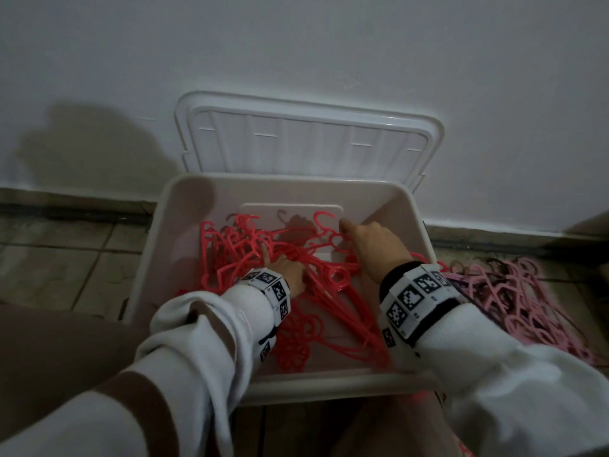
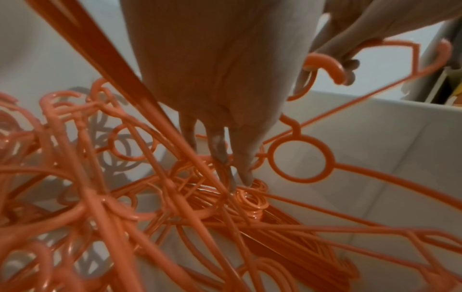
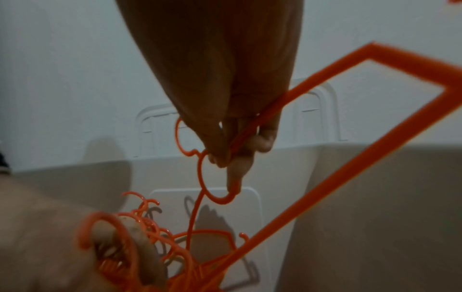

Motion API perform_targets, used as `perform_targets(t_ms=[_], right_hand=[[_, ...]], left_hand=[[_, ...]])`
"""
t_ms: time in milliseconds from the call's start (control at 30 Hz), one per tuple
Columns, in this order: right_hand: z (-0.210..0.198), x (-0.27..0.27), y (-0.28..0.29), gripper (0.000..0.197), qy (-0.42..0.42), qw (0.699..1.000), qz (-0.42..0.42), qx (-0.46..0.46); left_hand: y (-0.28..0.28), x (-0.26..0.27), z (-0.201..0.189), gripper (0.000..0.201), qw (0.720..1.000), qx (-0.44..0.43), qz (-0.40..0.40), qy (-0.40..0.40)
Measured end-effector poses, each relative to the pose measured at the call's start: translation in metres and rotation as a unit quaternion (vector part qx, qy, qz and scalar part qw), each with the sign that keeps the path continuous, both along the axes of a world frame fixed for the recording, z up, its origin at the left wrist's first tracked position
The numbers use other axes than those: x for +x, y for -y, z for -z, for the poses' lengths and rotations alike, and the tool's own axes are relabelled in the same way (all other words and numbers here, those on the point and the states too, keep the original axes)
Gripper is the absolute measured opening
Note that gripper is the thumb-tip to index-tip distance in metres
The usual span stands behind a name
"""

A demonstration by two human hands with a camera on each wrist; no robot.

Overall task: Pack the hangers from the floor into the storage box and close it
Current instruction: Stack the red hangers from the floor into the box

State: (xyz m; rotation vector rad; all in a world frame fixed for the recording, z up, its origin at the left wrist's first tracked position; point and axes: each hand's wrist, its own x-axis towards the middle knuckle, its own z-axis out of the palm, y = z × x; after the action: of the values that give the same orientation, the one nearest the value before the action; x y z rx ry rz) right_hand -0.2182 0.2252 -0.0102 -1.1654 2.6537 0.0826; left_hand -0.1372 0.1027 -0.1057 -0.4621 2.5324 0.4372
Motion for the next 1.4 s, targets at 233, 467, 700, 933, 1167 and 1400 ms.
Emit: perform_targets(t_ms=[233, 467, 700, 933, 1167, 1400], right_hand=[[-0.022, -0.004, -0.020, 0.034, -0.059, 0.994, 0.089, -0.001], [-0.014, -0.020, -0.033, 0.029, -0.054, 0.971, 0.186, -0.141], [-0.014, -0.024, -0.028, 0.030, -0.031, 0.963, 0.186, -0.195], [-0.007, -0.018, -0.009, 0.026, 0.049, 0.971, 0.144, -0.186], [-0.005, 0.003, 0.034, 0.025, 0.211, 0.940, -0.003, -0.267], [0.014, -0.010, 0.018, 0.034, 0.128, 0.957, 0.047, -0.258]], left_hand=[[0.002, 0.001, -0.001, 0.029, 1.000, 0.021, 0.006, -0.006], [0.002, 0.000, 0.005, 0.033, 0.999, 0.039, -0.001, -0.021], [0.028, -0.005, -0.024, 0.025, 0.942, 0.144, -0.230, -0.199], [0.057, 0.007, -0.091, 0.022, 0.932, 0.056, -0.228, -0.278], [0.034, 0.031, -0.103, 0.016, 0.924, 0.304, -0.140, -0.184], [0.052, 0.043, -0.095, 0.031, 0.938, 0.162, -0.214, -0.220]])
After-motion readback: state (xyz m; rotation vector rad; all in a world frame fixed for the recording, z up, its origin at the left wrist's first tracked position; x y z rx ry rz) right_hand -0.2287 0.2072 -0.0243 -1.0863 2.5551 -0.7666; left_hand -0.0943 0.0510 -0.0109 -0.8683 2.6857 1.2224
